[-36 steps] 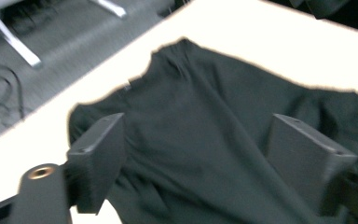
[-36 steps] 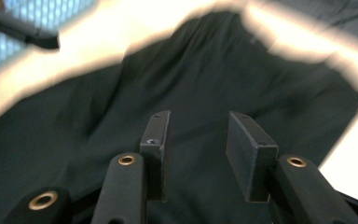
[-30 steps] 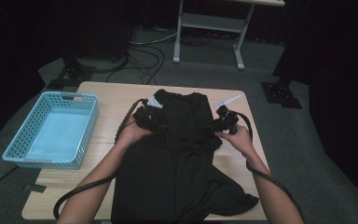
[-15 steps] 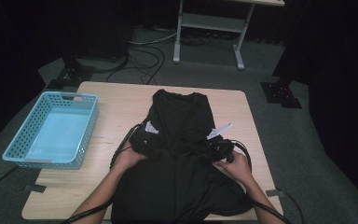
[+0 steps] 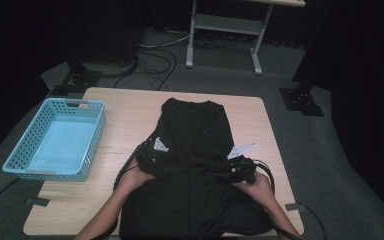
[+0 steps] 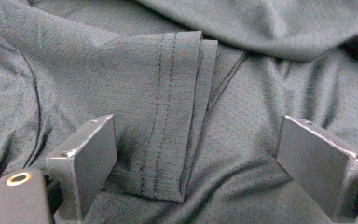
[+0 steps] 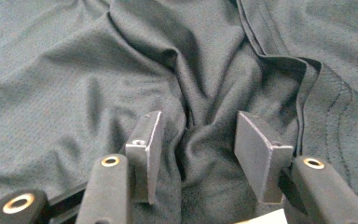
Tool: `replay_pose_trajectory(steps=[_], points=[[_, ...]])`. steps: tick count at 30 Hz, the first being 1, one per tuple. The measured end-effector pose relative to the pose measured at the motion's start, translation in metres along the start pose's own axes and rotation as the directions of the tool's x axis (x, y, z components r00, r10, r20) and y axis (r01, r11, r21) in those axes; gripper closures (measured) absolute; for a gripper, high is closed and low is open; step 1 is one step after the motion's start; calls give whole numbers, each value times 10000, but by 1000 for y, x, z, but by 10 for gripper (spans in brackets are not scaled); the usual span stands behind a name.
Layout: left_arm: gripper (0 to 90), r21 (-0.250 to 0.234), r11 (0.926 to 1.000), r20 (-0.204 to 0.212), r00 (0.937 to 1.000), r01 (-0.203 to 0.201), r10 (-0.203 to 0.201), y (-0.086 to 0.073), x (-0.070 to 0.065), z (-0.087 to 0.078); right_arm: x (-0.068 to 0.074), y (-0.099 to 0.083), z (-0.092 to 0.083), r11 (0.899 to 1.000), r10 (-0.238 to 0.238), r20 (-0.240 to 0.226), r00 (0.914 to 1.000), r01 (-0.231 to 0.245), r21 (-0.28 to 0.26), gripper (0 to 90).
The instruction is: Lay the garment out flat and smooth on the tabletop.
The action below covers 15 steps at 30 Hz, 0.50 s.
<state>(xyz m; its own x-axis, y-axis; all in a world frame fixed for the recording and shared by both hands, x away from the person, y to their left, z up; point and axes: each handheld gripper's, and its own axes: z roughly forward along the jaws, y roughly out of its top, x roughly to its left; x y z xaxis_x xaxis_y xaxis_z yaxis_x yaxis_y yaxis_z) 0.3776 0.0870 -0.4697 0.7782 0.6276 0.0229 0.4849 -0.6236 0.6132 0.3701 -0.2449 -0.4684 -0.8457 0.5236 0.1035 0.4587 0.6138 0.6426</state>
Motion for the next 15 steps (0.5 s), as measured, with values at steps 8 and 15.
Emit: replay_pose_trajectory(steps=[8,15], points=[[117,47,10000,48,10000,-46,46,-14,-13,-11,14,-15,-10,10000,-91,-139,9999,91,-6,491],[110,130,9998,160,9997,-178,176,-26,-24,-22,26,-24,-16,9997,-260,-316,9992,261,33,467]])
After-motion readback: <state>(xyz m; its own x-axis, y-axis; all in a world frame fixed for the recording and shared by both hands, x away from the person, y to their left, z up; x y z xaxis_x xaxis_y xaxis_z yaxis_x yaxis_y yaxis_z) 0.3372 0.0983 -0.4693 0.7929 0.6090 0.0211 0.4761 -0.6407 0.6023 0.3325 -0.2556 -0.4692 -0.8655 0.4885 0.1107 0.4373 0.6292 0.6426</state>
